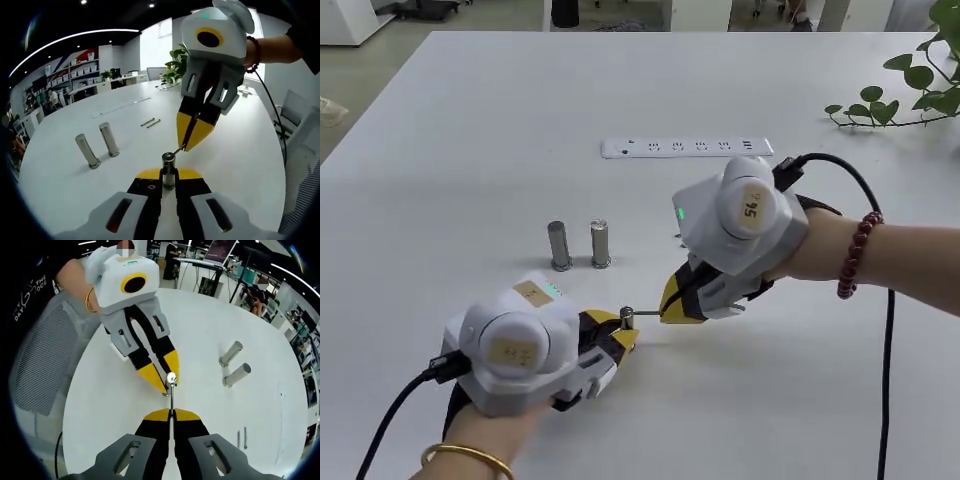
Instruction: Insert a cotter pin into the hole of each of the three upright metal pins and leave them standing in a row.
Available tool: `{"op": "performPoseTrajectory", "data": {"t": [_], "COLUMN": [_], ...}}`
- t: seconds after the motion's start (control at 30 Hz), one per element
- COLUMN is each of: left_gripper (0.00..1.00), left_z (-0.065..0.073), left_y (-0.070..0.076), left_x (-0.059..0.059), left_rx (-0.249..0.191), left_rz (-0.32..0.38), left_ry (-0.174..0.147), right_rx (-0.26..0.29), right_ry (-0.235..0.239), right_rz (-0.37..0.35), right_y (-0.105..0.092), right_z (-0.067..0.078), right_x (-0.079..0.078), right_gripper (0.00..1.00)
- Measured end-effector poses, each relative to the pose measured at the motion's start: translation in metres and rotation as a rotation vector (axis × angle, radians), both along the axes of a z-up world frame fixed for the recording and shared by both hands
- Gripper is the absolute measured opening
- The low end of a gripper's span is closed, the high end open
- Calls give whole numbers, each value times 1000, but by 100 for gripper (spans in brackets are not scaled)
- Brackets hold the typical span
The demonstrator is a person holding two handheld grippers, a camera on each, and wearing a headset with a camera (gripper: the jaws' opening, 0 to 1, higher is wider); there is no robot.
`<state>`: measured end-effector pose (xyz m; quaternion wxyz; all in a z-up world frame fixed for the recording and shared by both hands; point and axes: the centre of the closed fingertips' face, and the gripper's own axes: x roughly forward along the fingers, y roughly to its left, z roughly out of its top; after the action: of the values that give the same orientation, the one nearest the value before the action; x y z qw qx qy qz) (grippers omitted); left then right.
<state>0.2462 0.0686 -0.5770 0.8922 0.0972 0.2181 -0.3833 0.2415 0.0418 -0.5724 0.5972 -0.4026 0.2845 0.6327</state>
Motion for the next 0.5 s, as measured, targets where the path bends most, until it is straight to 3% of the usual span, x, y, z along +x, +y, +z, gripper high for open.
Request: {"op": "performPoseTrajectory", "data": {"t": [0.5], "left_gripper": [6], "left_z": [-1], "left_y": [-2], "left_x": [-3], "left_rx": [54], "left_rz": [-116], "left_ry": [-20], "right_rx": [-5], "right_ry": [-35], "right_rz": [62], "right_y": [3], "right_z": [2], "right_x": [-1], "right_gripper": [0]}}
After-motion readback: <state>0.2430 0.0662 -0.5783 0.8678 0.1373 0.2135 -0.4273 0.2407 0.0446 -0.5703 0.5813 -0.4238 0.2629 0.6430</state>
